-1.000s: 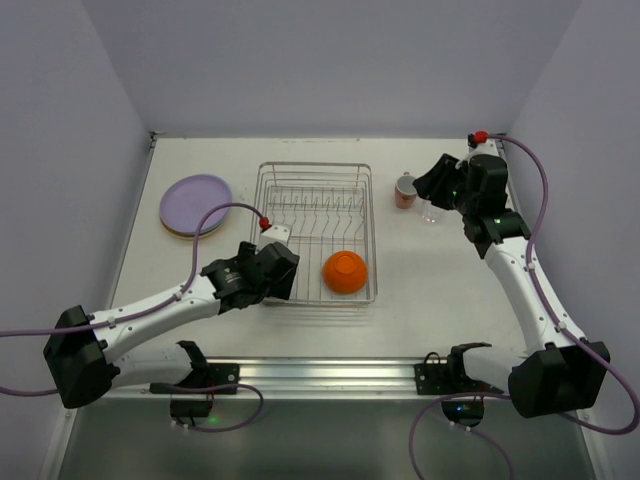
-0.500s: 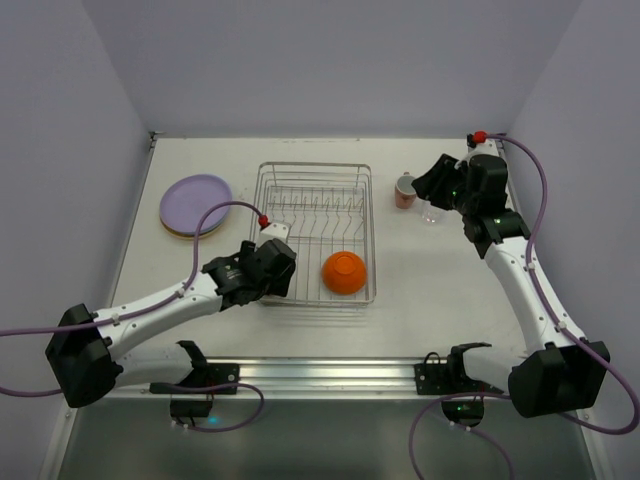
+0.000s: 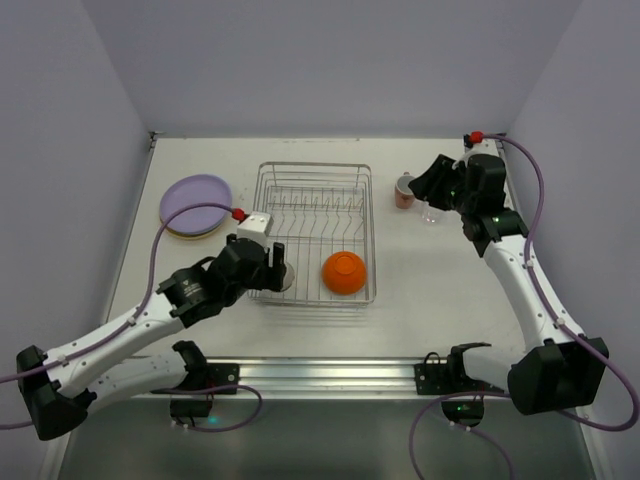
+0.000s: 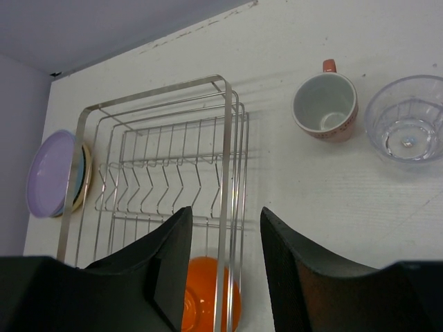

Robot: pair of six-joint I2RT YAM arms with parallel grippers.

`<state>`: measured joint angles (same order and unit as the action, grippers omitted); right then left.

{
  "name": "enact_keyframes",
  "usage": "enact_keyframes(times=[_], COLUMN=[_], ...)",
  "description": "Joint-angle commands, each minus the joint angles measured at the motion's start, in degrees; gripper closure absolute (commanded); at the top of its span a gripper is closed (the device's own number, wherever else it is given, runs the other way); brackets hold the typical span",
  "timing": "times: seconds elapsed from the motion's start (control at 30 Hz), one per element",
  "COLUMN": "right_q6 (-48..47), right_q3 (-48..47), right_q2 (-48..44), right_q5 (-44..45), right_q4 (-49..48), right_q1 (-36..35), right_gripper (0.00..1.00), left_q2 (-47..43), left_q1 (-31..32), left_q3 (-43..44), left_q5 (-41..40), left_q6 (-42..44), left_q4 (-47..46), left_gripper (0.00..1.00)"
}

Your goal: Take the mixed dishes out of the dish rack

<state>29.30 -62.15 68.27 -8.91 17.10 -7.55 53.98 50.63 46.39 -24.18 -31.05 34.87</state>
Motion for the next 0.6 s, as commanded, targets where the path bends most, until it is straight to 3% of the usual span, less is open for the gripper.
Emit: enact_keyframes(times=[0.0, 0.1, 0.23, 0.37, 0.57], right_q6=[-1.1, -1.4, -1.9, -2.3, -4.6], right_q3=[-1.9, -0.8, 1.8, 4.2, 4.0], right_q2=[-0.9, -2.5, -5.0, -7.0, -8.0], right_q5=[-2.3, -4.4, -13.7, -23.8, -29.9], right_q4=[-2.0, -4.1, -9.3, -15.3, -19.5], right_q1=[0.1, 0.1, 0.0, -0.5, -5.6], right_gripper=[0.53, 0.53, 0.53, 0.46, 0.40], left_q2=[-4.8, -8.3, -14.1, -20.7, -29.4], left_q1=[-0.4, -0.4, -0.4, -0.4, -0.4], left_q3=[2.3, 2.7, 2.0, 1.0, 0.5], left_q5=[1.0, -0.5, -2.6, -4.5, -1.3], left_q6=[1.2, 0.8, 0.2, -0.6, -0.8], left_q4=[-4.5, -5.1, -6.2, -8.0, -12.2], left_gripper=[0.35, 0.35, 0.35, 0.34, 0.37])
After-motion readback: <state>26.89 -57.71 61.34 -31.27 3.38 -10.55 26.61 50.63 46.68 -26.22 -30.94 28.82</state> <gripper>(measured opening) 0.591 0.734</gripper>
